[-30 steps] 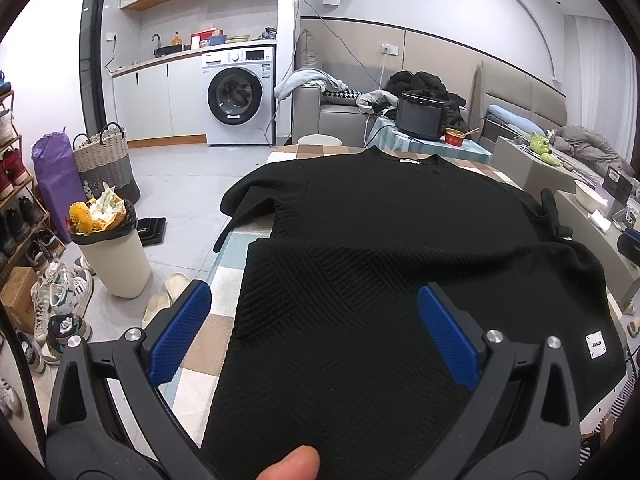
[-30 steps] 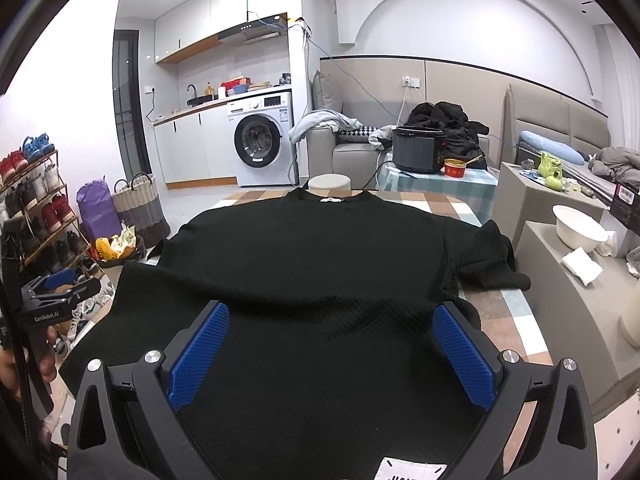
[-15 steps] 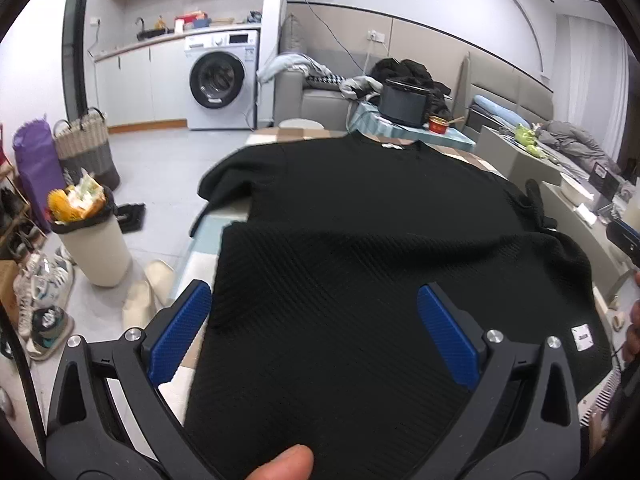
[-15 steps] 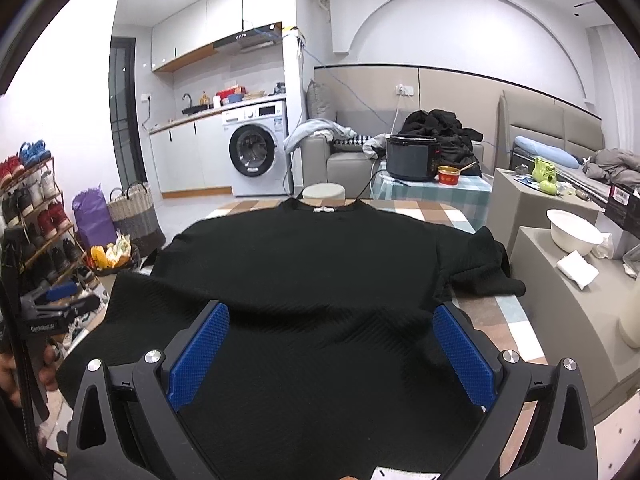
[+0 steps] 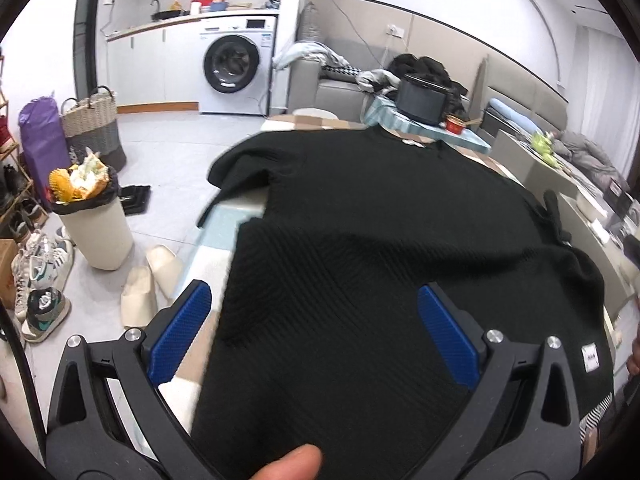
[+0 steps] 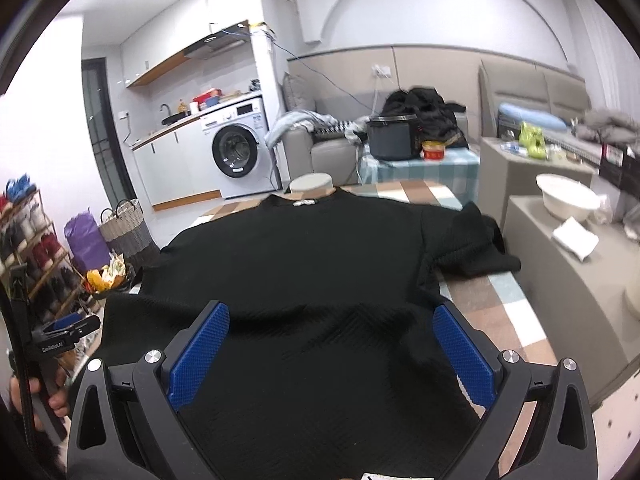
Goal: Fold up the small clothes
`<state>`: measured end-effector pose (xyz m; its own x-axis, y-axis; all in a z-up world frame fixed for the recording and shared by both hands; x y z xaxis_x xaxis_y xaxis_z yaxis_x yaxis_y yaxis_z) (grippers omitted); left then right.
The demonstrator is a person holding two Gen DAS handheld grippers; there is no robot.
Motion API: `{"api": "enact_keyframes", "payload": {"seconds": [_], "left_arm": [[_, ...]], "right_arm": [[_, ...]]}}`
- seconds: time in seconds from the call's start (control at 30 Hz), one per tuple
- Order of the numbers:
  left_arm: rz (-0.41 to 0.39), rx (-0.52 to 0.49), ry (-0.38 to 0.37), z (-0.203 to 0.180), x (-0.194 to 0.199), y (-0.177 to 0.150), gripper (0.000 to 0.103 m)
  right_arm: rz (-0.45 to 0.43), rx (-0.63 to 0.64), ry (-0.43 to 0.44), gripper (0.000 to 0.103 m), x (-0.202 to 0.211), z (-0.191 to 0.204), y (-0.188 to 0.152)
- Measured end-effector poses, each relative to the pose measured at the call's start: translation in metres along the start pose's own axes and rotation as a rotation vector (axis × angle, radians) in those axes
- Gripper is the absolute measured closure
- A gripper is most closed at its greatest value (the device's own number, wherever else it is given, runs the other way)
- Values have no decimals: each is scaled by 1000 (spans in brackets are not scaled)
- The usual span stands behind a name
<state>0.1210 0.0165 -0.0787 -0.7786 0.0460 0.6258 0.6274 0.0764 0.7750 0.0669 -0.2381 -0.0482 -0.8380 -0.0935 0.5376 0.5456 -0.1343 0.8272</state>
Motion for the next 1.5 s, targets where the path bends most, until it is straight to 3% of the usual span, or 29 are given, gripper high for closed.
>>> {"api": "enact_keyframes", "payload": {"seconds": [0.27, 0.5, 0.87, 1.1, 1.17, 1.27, 1.33, 1.37, 1.5], "left_arm": [[-22, 13, 54, 19, -21, 40, 1], [13, 29, 22, 21, -54, 72, 1], [40, -43, 34, 9, -106, 83, 1], [41, -33, 48, 10, -122, 86, 1], [37, -27, 53, 13, -124, 86, 1], [35, -13, 53, 12, -128, 88, 1], [42, -13, 55, 11, -131, 85, 1], [44, -16, 56, 10, -132, 84, 1], [43, -31, 64, 7, -135, 81, 1]], "right_arm": [[63, -144, -26, 0, -22, -39, 16], [103, -243, -111, 6, -56, -86, 42], [186, -311, -192, 13, -124, -139, 57], [207, -411, -242, 18, -168, -191, 66], [227, -448, -255, 23, -180, -203, 67], [297, -503, -266, 44, -200, -219, 58], [326, -496, -278, 87, -204, -221, 52], [327, -486, -286, 95, -202, -223, 50], [249, -482, -319, 97, -157, -225, 40]]}}
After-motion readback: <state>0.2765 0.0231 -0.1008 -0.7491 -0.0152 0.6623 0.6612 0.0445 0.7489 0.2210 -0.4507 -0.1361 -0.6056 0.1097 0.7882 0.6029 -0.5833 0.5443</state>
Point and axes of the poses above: each gripper's, at about its wrist camera, not at the fingertips, and x roughly against the way its jaws point, z to its left, y to its top, the point moved 8 cm from there along -x, roughly the way its jaws point, and after that the axes turned 3 degrees about y, right-handed, at the moved point
